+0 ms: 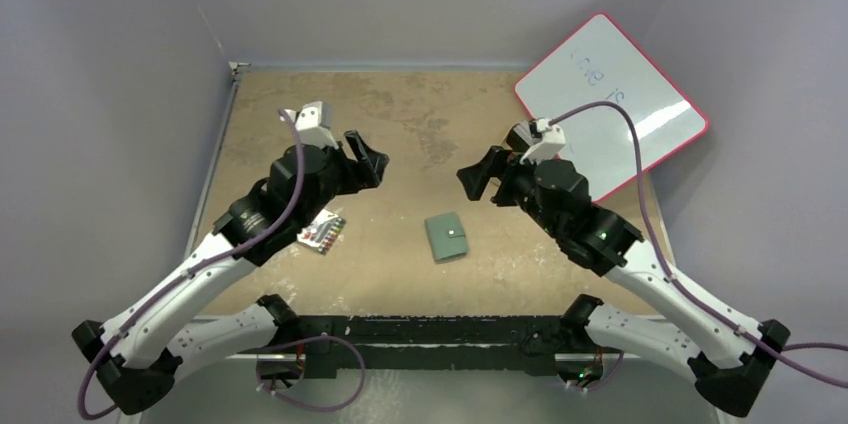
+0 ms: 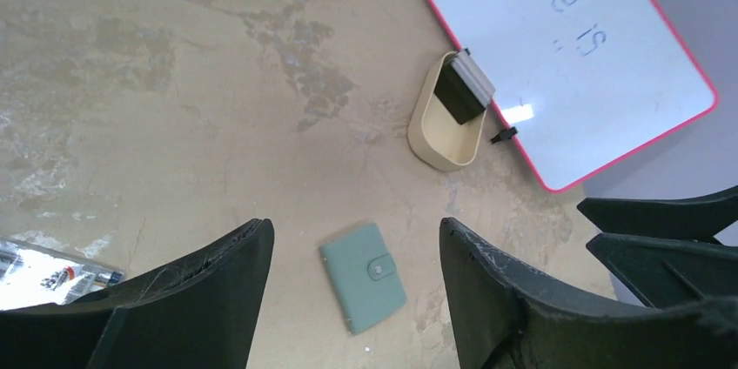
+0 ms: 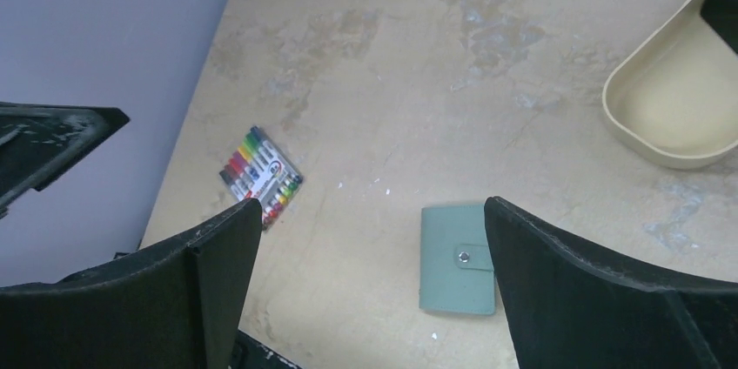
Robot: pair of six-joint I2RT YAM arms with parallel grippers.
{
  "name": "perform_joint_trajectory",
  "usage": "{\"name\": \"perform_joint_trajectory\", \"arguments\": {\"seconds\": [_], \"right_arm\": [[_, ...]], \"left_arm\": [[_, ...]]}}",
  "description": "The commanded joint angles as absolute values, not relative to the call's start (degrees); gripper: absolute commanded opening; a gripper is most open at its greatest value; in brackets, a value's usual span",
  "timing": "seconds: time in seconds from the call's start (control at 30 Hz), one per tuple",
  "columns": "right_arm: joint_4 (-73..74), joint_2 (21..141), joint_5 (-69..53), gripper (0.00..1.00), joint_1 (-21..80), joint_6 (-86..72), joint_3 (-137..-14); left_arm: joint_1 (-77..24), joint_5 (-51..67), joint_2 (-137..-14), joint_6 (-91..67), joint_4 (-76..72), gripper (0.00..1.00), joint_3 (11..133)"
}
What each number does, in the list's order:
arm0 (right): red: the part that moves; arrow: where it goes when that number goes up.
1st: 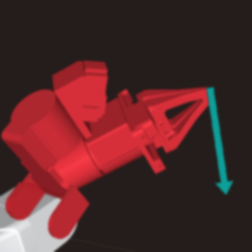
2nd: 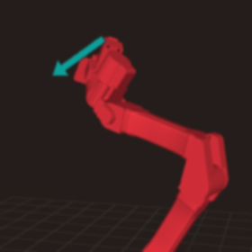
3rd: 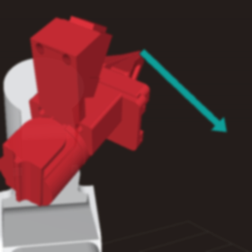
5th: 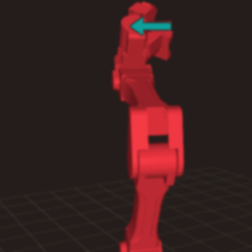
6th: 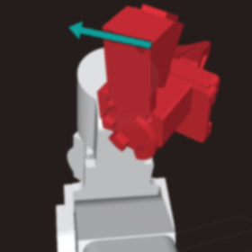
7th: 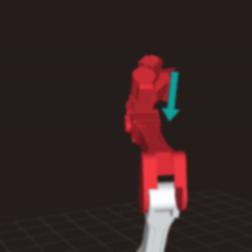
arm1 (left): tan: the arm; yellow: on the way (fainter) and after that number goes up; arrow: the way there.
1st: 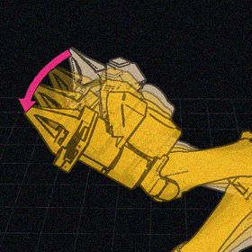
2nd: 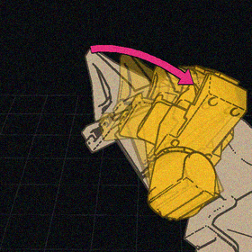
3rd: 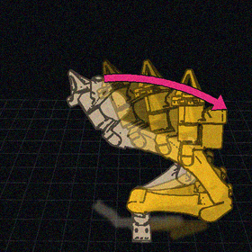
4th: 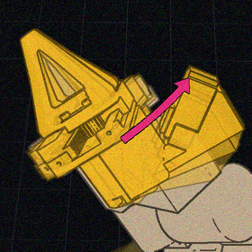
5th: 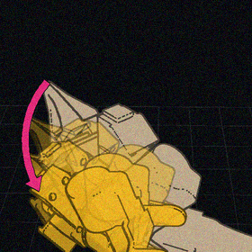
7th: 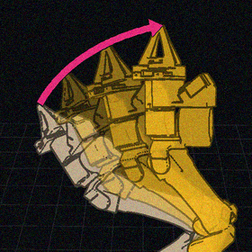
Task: Put the credit cards into the card holder
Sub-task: Reset both arms
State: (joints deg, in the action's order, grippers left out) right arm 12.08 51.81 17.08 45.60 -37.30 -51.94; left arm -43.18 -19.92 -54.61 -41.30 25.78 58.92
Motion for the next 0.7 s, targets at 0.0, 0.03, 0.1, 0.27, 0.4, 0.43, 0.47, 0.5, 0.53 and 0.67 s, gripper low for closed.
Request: {"name": "perform_joint_trajectory", "arguments": {"seconds": [0.0,0.03,0.1,0.27,0.4,0.43,0.47,0.5,0.53,0.67], "right_arm": [[14.5,48.2,19.6,0.99,45.7,-36.0,-52.8],[14.5,47.7,19.2,0.99,45.7,-36.1,-53.1],[14.8,47.0,18.9,0.99,45.7,-37.2,-53.2],[14.5,46.4,17.4,0.99,45.7,-38.4,-53.7],[13.2,45.8,16.7,0.99,45.7,-38.4,-53.0],[13.0,45.7,16.6,0.99,45.7,-38.4,-52.8],[12.8,45.6,16.6,0.99,45.7,-38.4,-52.5],[12.6,45.6,16.6,0.99,45.7,-38.3,-52.3],[12.4,45.6,16.6,0.99,45.7,-38.2,-52.2],[12.4,46.1,16.8,0.99,45.6,-38.1,-52.4]], "left_arm": [[-43.0,-21.7,-49.1,-37.0,26.4,0.70,60.9],[-43.0,-21.4,-48.4,-37.0,26.7,0.70,61.1],[-43.0,-21.5,-47.8,-37.5,28.1,0.70,61.5],[-43.0,-22.6,-47.0,-38.5,29.2,0.71,59.8],[-43.0,-22.4,-46.4,-39.8,28.6,0.71,57.6],[-43.0,-22.3,-46.3,-40.0,28.4,0.71,57.2],[-43.0,-22.4,-46.2,-40.2,28.3,0.71,57.0],[-43.0,-22.3,-46.1,-40.2,28.3,0.71,56.8],[-43.0,-22.3,-46.0,-40.3,28.2,0.71,56.6],[-43.0,-22.8,-45.7,-40.1,28.0,0.71,56.3]]}}
